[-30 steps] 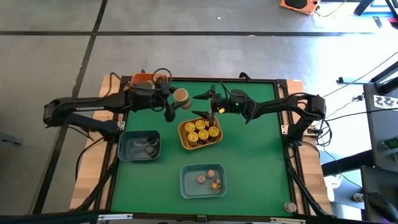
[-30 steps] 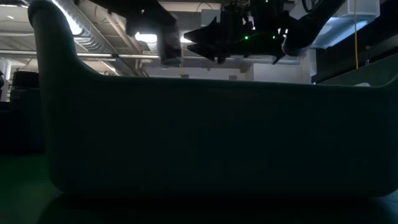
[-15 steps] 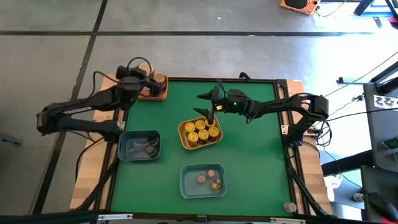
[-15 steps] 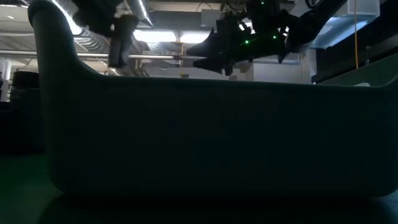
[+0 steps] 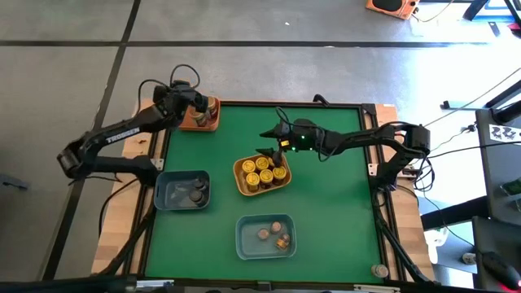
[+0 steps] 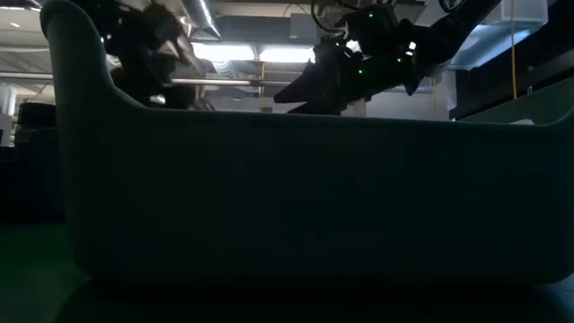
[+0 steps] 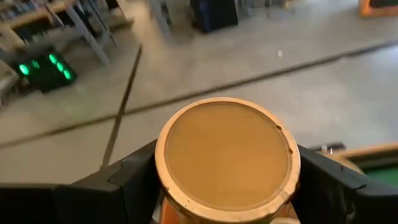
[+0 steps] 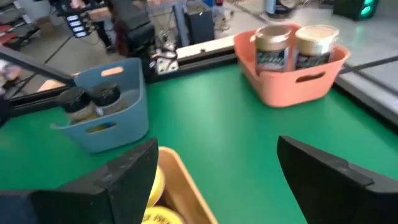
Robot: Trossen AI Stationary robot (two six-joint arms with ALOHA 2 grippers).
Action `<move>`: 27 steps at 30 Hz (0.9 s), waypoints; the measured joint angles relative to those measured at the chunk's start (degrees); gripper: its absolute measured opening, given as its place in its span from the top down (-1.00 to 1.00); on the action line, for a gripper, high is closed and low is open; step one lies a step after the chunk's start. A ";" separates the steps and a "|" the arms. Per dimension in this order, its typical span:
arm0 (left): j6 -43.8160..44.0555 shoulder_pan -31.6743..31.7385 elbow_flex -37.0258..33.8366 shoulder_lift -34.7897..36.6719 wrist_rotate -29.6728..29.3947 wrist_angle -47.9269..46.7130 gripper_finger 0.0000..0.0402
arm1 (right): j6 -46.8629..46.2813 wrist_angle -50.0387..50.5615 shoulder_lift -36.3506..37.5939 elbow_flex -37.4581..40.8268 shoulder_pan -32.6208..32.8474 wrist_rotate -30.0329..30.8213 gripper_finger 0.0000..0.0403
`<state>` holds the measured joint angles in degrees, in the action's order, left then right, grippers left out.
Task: Sort spices by type
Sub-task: Put the brown seasoning bottle into the orange bin
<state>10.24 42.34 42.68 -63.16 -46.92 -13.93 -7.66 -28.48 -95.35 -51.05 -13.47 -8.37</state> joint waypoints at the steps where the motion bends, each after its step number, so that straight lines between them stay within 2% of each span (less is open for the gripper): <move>1: 0.56 0.86 -0.33 -0.96 1.05 -0.10 -0.43 | 0.00 0.27 0.00 0.00 0.00 -0.30 -0.62; 11: 5.31 5.63 -2.19 -7.59 4.00 -0.58 -0.43 | -0.03 1.99 0.00 0.00 0.02 -0.34 -0.62; 27: 10.20 7.48 -2.91 -8.12 4.90 1.27 -0.43 | -0.27 3.03 0.00 0.02 0.02 -1.40 -0.62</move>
<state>20.44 49.82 39.77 -71.29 -42.02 -12.66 -7.93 -25.45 -95.35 -51.03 -13.45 -9.77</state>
